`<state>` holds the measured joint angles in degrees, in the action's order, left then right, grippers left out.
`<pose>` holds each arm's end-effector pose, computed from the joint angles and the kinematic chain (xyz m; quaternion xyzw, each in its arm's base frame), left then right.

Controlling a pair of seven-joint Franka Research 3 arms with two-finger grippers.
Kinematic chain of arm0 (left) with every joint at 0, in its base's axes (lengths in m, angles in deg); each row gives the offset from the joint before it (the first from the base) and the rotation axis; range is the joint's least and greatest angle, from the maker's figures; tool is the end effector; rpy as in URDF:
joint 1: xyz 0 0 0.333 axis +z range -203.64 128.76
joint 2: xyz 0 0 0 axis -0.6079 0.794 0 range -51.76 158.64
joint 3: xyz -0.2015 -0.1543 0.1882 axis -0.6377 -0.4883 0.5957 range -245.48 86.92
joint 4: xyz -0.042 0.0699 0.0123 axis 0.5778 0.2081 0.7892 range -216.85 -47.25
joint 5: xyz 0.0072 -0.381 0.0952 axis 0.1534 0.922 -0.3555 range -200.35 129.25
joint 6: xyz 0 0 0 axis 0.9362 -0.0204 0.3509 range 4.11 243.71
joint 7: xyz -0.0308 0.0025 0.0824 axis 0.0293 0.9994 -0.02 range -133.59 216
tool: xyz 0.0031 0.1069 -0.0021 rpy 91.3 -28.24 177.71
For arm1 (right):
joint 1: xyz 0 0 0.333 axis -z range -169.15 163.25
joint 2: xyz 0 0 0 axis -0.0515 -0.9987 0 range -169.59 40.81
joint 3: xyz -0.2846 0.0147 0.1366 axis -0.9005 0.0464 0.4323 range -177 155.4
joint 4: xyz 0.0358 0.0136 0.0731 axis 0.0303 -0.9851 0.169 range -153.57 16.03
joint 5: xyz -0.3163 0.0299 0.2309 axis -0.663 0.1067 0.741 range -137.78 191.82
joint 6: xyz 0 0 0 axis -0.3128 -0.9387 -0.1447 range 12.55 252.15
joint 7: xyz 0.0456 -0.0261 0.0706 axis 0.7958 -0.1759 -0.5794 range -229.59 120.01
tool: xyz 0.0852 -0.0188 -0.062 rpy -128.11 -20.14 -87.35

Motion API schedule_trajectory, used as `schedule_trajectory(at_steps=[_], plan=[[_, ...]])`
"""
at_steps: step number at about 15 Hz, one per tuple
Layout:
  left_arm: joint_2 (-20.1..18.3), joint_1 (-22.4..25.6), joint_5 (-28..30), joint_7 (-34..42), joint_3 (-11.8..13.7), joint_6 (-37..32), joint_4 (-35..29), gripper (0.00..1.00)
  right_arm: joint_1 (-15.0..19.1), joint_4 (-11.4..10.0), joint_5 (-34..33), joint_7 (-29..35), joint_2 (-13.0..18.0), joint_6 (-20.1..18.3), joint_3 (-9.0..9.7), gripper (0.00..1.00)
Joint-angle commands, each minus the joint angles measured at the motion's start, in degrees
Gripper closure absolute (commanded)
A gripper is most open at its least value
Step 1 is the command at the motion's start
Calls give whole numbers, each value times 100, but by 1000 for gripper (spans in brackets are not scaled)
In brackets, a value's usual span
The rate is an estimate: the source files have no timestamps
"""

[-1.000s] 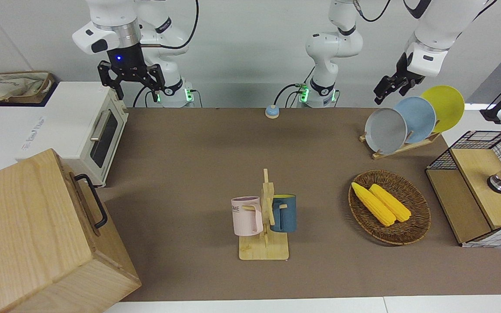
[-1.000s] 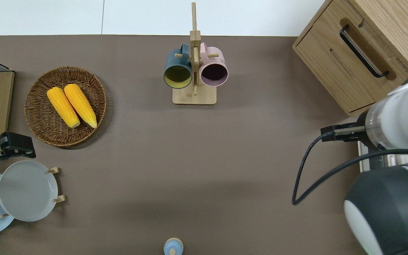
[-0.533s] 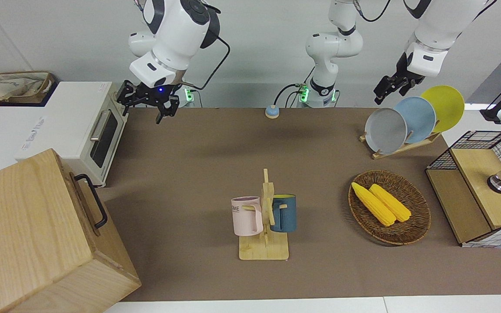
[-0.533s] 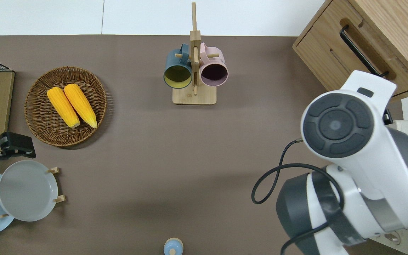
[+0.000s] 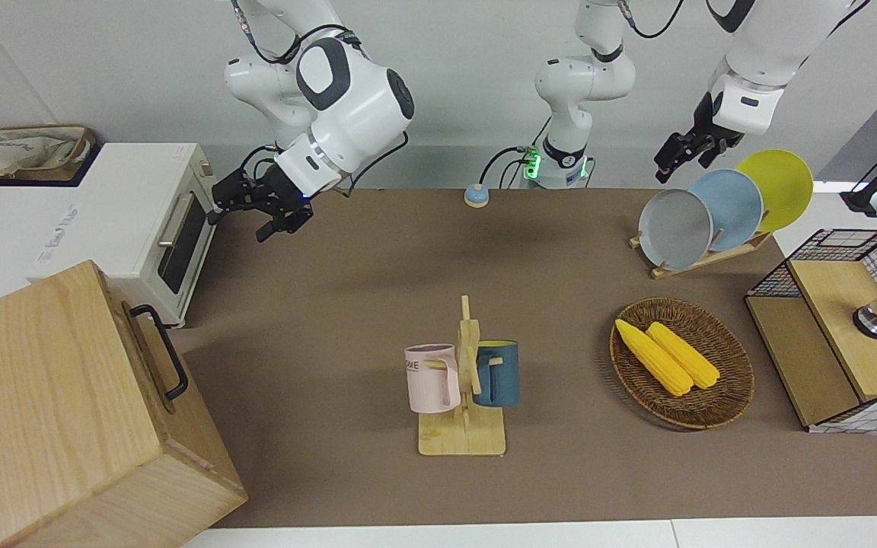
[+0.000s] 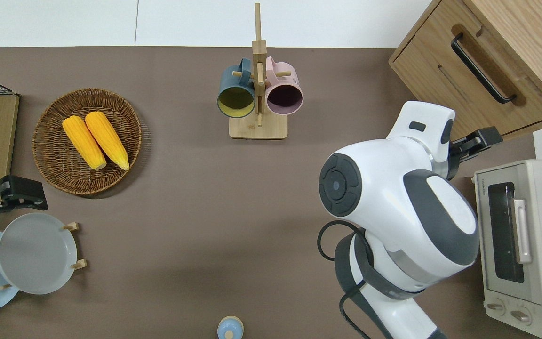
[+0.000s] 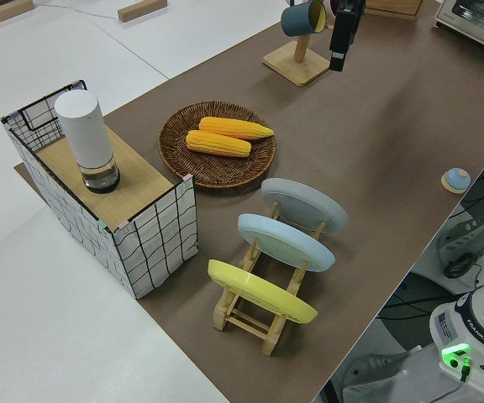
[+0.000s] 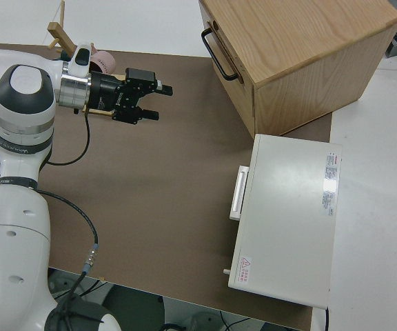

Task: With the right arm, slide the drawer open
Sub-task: 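Raise the right arm and reach the right gripper toward the drawer handle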

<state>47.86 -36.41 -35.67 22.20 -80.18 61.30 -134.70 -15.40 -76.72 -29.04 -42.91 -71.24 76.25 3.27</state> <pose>0.5092 0.0009 0.6317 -0.9846 -0.1661 0.0529 0.0106 0.5585 0.1706 0.5253 0.8643 0.1741 0.0248 0.4712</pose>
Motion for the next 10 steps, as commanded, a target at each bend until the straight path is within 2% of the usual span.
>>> schedule_trajectory(at_steps=[1,3,5,8,10], plan=[[-49,-24,21,55,29,-12,2,7,-169,-302,-912,200,-166,-4,25,19],[-49,-24,21,55,29,-12,2,7,-231,-556,-1519,542,-299,-4,25,19],[-49,-24,21,55,29,-12,2,7,-240,-566,-1758,859,-457,-4,25,19],[-49,-24,21,55,29,-12,2,7,-231,-566,-2276,895,-720,-21,25,19],[-49,-24,21,55,29,-12,2,7,-179,-566,-2557,895,-782,5,8,19]])
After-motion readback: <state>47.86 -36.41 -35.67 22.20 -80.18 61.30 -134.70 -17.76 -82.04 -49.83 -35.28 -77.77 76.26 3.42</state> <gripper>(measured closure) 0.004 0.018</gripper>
